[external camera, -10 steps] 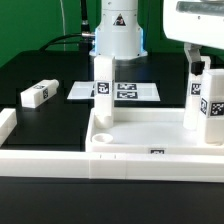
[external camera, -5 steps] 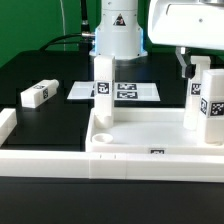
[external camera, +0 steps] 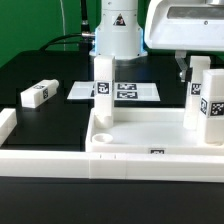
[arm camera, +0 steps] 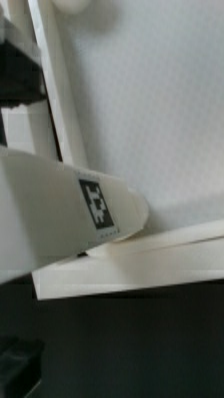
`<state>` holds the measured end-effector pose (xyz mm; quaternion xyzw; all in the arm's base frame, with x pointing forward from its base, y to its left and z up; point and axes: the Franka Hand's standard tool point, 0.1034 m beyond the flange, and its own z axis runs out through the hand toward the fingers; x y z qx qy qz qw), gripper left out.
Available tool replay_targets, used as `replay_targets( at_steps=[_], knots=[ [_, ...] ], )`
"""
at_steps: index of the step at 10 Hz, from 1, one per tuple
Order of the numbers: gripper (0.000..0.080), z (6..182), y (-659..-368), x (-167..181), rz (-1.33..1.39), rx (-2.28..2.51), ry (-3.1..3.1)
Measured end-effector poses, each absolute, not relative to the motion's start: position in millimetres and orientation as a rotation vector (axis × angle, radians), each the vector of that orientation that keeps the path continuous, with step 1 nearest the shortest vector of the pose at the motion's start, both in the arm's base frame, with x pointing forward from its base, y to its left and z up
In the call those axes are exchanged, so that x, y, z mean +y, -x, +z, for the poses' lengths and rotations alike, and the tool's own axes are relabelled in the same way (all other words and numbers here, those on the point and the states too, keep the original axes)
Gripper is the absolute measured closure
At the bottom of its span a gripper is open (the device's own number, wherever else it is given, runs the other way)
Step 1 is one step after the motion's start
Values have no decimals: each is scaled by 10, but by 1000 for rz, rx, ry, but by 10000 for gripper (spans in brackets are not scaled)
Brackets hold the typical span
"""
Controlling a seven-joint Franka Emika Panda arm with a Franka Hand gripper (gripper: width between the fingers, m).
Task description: Assemble desk
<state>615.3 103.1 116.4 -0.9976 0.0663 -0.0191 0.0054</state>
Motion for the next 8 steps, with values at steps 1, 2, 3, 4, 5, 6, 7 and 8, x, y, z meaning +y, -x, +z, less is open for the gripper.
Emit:
replay_targets(
  at_steps=[1, 2, 3, 4, 5, 6, 7, 8],
  knots=[
    [150, 1158, -6157, 1019, -62, 106, 3136],
    [150, 1159, -6159, 1004, -63, -7, 3146],
    [150, 1161, -6162, 996, -65, -121, 3152],
    [150, 1161, -6164, 993, -66, -178, 3154],
    [177, 1161, -6165, 991, -66, -177, 3154],
    [177, 1161, -6166, 988, -67, -174, 3154],
    [367, 1162, -6166, 986, -67, -173, 3154],
    [505, 1163, -6167, 987, -67, -173, 3154]
  ],
)
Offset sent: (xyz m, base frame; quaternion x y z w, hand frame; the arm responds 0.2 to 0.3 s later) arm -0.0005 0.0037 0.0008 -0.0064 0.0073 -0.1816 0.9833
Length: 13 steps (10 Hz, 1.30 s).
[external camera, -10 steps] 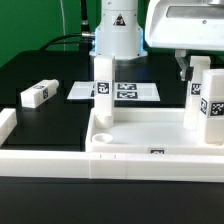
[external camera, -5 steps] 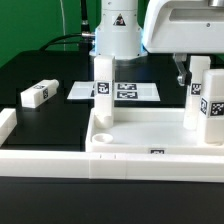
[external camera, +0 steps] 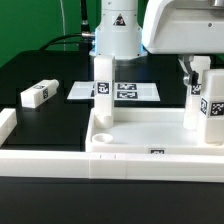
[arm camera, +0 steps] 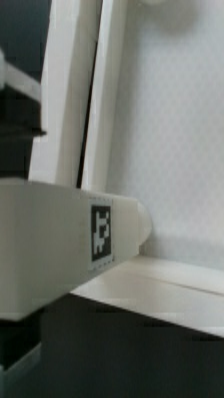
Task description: Assemble desk
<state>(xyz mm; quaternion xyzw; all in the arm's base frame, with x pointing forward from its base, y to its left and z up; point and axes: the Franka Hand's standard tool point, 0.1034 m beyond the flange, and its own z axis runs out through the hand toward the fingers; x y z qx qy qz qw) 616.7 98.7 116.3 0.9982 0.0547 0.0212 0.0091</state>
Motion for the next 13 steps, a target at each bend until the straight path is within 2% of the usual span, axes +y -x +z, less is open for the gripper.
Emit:
replay_targets(
  at_steps=[3, 13],
  knots=[
    [511, 1163, -6168, 983, 67, 125, -3121],
    [509, 1142, -6153, 1014, 45, -1217, -2935]
  ],
)
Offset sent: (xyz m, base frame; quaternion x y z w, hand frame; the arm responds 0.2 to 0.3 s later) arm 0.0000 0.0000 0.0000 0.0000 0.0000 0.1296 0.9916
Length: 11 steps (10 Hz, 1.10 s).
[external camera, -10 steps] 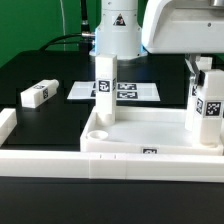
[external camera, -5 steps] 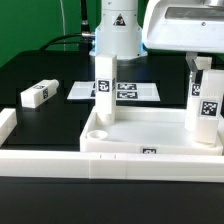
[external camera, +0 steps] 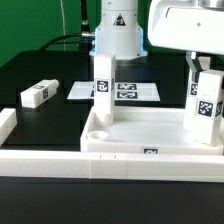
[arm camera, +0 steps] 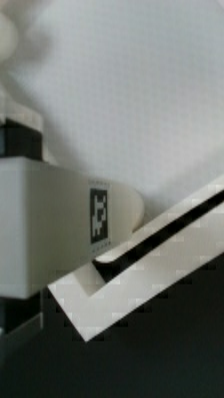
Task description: Assemble desk
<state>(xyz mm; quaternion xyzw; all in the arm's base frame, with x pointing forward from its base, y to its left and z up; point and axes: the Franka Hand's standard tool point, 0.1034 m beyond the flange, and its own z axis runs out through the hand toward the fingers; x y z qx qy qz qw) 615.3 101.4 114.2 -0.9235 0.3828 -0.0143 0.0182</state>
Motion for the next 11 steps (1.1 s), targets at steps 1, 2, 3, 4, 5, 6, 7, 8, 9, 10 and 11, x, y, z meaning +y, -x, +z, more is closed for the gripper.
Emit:
replay_targets(
  at_steps=[1, 2, 3, 4, 5, 6, 7, 8, 9, 10, 11],
  knots=[
    [509, 1141, -6152, 1020, -37, 1317, 2803],
    [509, 1140, -6152, 1022, -32, 1422, 2747],
    [509, 1138, -6157, 1019, -29, 1521, 2690],
    [509, 1137, -6163, 1015, -28, 1640, 2617],
    [509, 1138, -6166, 1009, -24, 1701, 2575],
    [509, 1135, -6168, 1007, -14, 1808, 2493],
    [509, 1134, -6171, 1004, -11, 1879, 2436],
    [509, 1135, -6179, 1004, -12, 1918, 2397],
    [509, 1138, -6181, 1011, -6, 1985, 2339],
    [509, 1137, -6178, 1022, -1, 2045, 2286],
    [509, 1137, -6174, 1042, 6, 2148, 2188]
  ],
)
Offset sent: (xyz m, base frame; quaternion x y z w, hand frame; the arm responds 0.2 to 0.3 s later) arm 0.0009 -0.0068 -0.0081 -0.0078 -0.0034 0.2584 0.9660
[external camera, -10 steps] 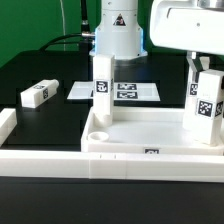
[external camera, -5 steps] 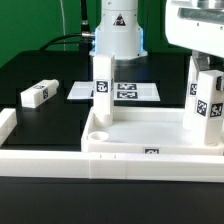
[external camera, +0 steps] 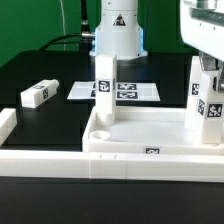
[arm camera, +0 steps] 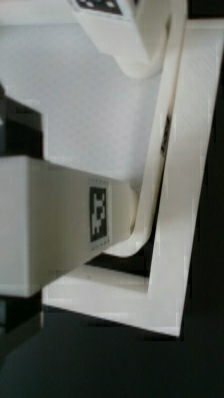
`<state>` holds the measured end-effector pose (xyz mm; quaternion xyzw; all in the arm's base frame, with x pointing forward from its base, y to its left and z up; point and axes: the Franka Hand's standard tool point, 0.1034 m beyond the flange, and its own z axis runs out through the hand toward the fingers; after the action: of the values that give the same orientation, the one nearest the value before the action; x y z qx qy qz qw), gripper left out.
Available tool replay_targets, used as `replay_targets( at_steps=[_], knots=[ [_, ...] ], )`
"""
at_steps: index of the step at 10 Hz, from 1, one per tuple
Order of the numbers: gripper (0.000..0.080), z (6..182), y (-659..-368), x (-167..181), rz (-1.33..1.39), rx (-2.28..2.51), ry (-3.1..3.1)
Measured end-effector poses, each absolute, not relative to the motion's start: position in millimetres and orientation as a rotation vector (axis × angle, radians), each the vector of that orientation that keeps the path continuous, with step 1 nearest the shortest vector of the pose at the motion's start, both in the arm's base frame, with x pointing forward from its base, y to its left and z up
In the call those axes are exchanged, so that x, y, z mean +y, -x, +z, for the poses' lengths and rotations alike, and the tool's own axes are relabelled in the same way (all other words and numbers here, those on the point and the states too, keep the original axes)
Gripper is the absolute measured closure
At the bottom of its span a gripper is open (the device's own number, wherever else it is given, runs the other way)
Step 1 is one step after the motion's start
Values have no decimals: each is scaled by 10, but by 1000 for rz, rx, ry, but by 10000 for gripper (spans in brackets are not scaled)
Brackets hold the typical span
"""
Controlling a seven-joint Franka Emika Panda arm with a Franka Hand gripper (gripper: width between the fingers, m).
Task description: Assemble desk
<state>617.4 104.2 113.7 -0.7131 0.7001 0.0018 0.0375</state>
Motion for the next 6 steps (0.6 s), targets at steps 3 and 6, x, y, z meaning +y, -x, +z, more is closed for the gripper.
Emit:
replay_targets(
  at_steps=[3, 6],
  knots=[
    [279, 1138, -6176, 1042, 2, 2095, 2239],
    [178, 1139, -6173, 1038, -8, 1847, 2454]
  ],
)
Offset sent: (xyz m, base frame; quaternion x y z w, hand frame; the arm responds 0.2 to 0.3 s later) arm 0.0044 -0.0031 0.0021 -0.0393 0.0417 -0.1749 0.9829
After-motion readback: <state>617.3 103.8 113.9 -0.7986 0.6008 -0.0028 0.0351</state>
